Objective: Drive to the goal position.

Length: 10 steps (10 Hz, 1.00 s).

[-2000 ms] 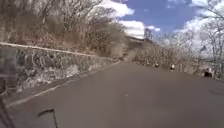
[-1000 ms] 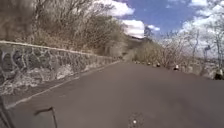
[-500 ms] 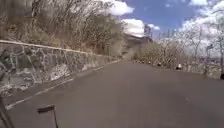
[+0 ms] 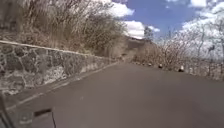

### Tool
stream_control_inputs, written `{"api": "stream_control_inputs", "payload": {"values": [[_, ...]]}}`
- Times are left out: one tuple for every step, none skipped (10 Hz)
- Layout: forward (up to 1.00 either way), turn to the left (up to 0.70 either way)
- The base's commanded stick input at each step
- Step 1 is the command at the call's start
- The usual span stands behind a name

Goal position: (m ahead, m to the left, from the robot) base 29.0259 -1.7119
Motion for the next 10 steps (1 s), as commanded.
{"api": "stream_control_inputs", "payload": {"values": [[0.70, 0.00], [0.70, 0.00], [0.70, 0.00], [0.70, -0.05], [0.70, -0.12], [0.70, 0.00], [0.70, 0.00], [0.70, 0.00], [0.70, 0.00], [0.70, 0.00]]}}
